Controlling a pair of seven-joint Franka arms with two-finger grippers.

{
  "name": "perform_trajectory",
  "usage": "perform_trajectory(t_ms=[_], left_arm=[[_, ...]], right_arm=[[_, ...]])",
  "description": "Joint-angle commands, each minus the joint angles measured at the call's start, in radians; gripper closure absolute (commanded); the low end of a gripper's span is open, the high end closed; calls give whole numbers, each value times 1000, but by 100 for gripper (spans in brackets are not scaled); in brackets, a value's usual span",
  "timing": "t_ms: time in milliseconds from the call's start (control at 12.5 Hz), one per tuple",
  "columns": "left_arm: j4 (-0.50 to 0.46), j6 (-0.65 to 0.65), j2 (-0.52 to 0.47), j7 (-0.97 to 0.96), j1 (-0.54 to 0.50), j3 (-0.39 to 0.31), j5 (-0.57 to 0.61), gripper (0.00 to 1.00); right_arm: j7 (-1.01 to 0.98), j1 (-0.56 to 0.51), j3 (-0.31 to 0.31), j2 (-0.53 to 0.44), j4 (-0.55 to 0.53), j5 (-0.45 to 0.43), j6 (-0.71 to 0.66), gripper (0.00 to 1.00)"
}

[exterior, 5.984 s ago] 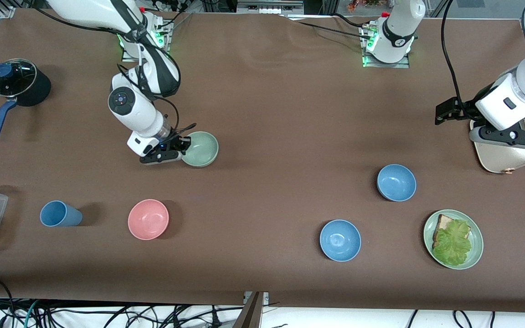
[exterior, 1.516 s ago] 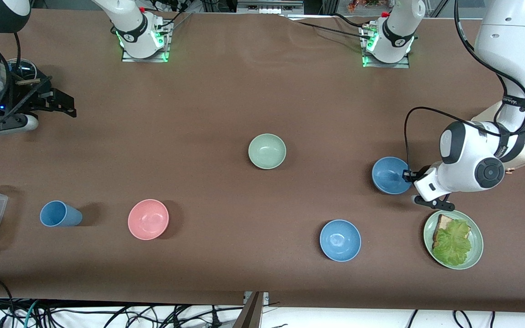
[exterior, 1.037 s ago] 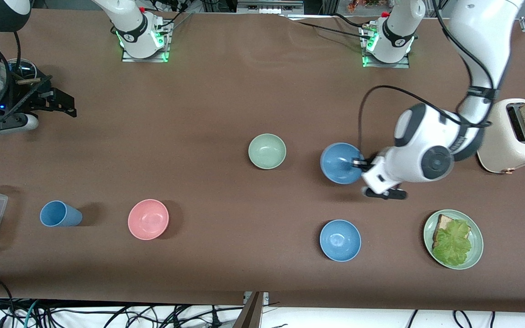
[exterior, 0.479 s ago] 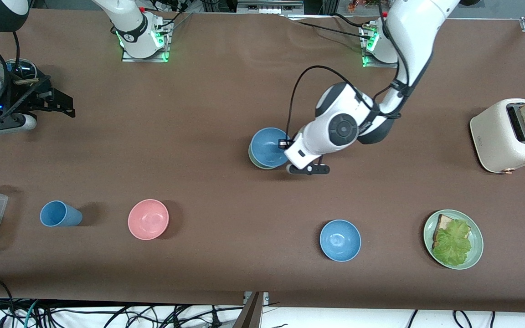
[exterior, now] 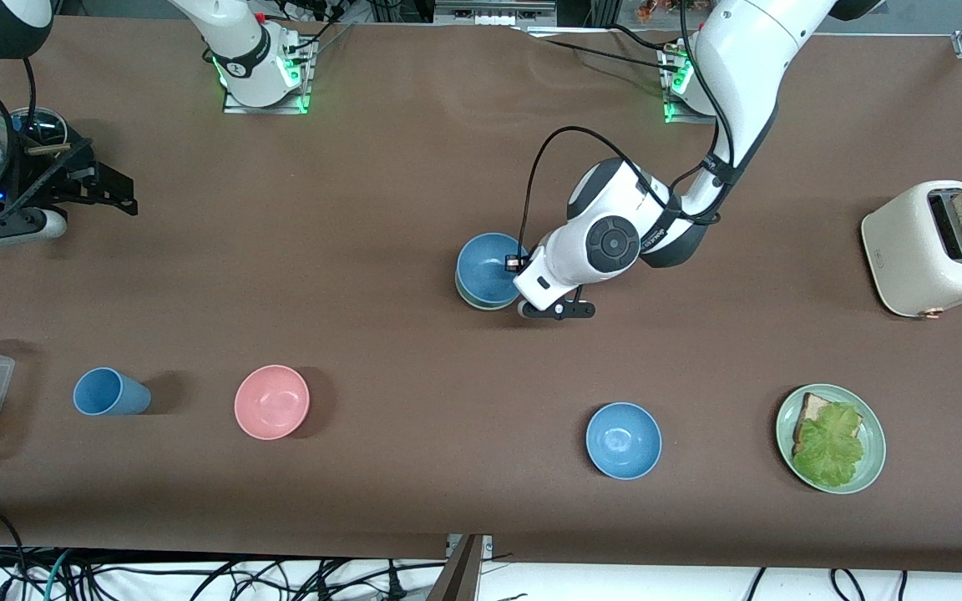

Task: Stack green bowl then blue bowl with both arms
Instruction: 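Carry the blue bowl over the green bowl and lower it inside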

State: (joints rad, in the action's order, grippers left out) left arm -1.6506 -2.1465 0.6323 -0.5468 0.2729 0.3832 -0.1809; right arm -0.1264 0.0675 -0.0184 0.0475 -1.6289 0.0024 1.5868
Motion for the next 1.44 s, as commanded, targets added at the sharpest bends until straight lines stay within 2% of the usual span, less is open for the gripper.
perform_trajectory(t_ms=[0,160,239,319,399,479,718,878,1197,1356], left_arm=[[21,-44,27,-2,28,-15,-12,100],[21,-44,35,-1,31,-15,-14,100],[21,-44,43,-4,35,-15,-14,93],[20,-43,44,-10,34,-15,-14,61],[20,-41,44,-15,35,-15,-14,3],[20,-38,40,-15,34,-15,-15,0],[23,-20,-6,-7,19,-13,-14,0],[25,38,-61,-7,-12,-17,-14,0],[28,238,-210,-4,-110,-32,-6,0],[64,363,-284,8,-158,-33,94,0]], right_arm=[[-2,-17,-1,0,11,16,-5,0],[-4,-17,-6,2,11,16,-5,0],[-4,-17,-6,2,11,16,-5,0],[-4,-17,-6,2,11,18,-4,0],[-4,-17,-6,2,11,24,-4,0],[-6,-17,-6,2,11,27,-4,0],[-6,-17,-6,2,11,27,-4,0],[-6,-17,-6,2,11,27,-4,0],[-7,-17,-6,2,11,27,-5,0],[-9,-17,-6,0,11,27,-5,0]])
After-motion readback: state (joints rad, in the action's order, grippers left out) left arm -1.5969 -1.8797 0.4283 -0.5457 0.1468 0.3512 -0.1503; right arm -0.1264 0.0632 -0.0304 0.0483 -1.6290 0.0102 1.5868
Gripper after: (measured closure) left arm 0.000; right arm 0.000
